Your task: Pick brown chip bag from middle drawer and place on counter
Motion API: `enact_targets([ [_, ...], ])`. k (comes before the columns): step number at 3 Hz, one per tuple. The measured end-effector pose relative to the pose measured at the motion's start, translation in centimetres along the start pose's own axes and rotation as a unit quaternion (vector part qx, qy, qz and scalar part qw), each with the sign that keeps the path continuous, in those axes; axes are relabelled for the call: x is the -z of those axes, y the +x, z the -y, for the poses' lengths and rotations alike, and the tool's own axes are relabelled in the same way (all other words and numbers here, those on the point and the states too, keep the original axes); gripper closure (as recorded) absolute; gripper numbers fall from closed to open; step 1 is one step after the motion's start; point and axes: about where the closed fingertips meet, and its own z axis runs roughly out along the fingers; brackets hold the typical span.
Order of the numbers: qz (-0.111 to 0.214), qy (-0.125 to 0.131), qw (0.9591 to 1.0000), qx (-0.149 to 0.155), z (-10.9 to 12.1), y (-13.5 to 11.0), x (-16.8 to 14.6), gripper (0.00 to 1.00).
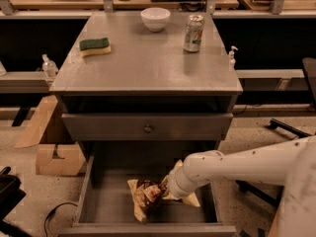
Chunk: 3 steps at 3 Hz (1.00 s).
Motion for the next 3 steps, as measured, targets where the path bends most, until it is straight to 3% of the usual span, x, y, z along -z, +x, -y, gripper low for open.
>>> enact_targets([
  [1,0.003,0.011,0.9999,0.007,-0.8,-1.0,10.0,1.0],
  [2,0.02,0.016,0.9992,-0.031,-0.3,0.0,17.0,1.0],
  [3,0.016,0.044,0.9938,-0.101,2.3,1.2,28.8,1.0],
])
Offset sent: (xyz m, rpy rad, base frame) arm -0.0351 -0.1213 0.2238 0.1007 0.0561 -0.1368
